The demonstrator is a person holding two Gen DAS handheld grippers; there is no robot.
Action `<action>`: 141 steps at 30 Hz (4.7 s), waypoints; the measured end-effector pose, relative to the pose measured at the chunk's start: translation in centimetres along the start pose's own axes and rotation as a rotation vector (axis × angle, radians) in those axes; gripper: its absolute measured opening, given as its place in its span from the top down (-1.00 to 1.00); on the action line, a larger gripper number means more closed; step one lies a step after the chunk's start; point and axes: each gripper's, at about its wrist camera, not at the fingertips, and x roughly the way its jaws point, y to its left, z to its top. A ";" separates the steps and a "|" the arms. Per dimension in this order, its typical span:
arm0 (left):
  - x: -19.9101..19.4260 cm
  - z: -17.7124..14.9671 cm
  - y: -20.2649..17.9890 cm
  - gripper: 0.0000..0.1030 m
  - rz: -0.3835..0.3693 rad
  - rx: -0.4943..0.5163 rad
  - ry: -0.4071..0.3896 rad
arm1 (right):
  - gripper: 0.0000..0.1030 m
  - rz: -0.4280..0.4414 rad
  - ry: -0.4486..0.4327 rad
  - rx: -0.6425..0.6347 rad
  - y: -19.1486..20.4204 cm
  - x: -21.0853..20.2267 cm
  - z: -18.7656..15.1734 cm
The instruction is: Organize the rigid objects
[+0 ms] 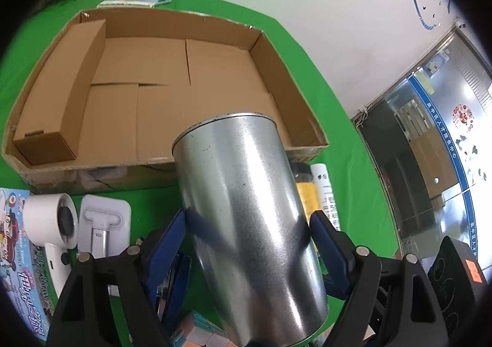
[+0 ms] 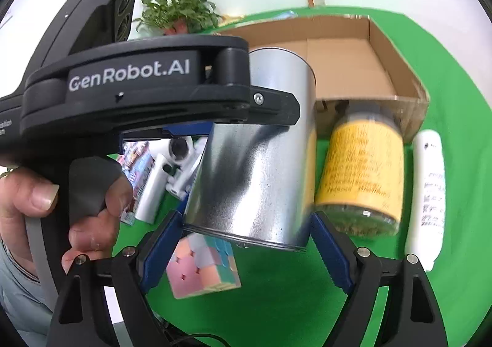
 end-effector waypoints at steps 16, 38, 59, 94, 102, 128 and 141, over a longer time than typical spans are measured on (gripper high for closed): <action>-1.1 -0.1 -0.3 -0.56 0.005 0.024 -0.019 | -0.61 0.001 -0.020 -0.003 0.7 -0.8 -1.2; -3.2 2.4 0.4 -0.56 0.028 0.030 -0.064 | -0.61 0.021 -0.050 -0.035 2.8 -2.5 0.5; -1.0 12.6 11.1 -0.56 0.164 -0.005 -0.015 | -0.61 0.165 0.086 0.001 5.4 9.6 13.7; -3.4 8.2 13.1 -0.35 0.167 0.044 -0.083 | 0.07 0.151 0.126 -0.067 2.9 10.8 11.5; -0.6 6.3 14.8 -0.35 0.109 -0.055 0.025 | 0.23 0.155 0.093 0.238 -5.1 10.7 15.4; -15.1 -0.7 12.9 -0.74 0.473 0.116 -0.400 | -1.00 -0.030 -0.224 0.093 2.1 3.6 12.9; -13.6 -8.3 27.6 -0.73 0.312 -0.244 -0.129 | -0.99 0.336 0.068 -0.110 12.9 1.9 0.4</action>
